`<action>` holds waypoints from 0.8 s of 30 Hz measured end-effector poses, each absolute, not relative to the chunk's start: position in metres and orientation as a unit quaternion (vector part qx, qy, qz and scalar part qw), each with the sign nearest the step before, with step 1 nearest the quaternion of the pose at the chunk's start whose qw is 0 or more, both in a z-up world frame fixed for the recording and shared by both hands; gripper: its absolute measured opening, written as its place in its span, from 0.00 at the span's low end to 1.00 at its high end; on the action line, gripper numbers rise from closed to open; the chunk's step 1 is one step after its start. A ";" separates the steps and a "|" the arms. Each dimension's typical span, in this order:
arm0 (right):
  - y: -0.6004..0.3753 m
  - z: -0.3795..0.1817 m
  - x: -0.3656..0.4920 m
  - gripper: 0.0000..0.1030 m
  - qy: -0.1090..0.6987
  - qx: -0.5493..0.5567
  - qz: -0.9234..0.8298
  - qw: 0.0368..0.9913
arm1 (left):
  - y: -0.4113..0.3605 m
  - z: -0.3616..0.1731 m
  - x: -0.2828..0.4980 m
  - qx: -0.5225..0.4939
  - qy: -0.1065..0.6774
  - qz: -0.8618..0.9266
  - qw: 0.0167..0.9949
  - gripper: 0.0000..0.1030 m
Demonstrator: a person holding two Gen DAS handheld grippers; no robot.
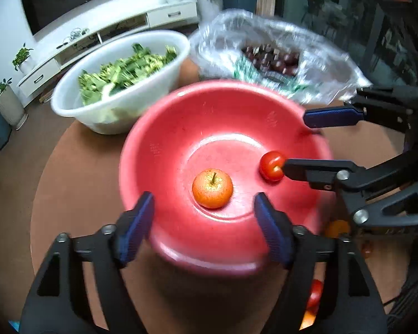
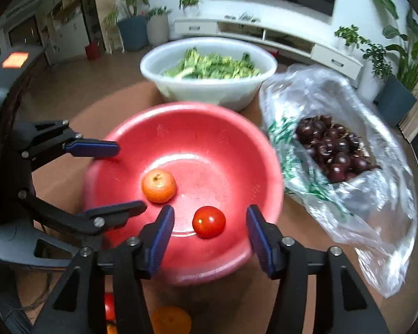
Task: Organize fruits
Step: 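Carry tangerine and tomato into the red bowl and open both grippers, then return the left gripper to the pile and grasp a small brown fruit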
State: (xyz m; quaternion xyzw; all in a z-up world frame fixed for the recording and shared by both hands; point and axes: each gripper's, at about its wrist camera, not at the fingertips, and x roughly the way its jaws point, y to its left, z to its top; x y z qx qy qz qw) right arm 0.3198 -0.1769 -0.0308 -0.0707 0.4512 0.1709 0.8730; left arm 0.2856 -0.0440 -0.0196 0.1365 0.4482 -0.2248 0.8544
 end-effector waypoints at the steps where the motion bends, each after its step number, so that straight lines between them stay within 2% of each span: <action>1: -0.181 -0.025 0.312 0.64 0.443 -0.060 0.172 0.878 | -0.040 -0.014 0.280 0.129 0.442 -0.227 0.858 0.87; 4: -0.192 -0.011 0.280 0.67 0.421 -0.036 0.176 0.889 | -0.025 0.005 0.256 0.099 0.420 -0.230 0.872 0.94; 11: -0.205 -0.002 0.198 0.67 0.387 0.011 0.187 0.903 | 0.005 0.019 0.178 0.058 0.382 -0.237 0.891 1.00; 16: -0.211 -0.012 0.152 0.68 0.379 0.056 0.180 0.906 | 0.011 -0.008 0.115 0.079 0.401 -0.213 0.888 1.00; 20: -0.210 -0.031 0.121 0.68 0.386 0.081 0.173 0.902 | 0.013 -0.034 0.075 0.051 0.424 -0.215 0.878 1.00; 24: -0.210 -0.049 0.106 0.68 0.404 0.099 0.176 0.892 | -0.008 -0.053 0.058 0.094 0.436 -0.237 0.863 0.98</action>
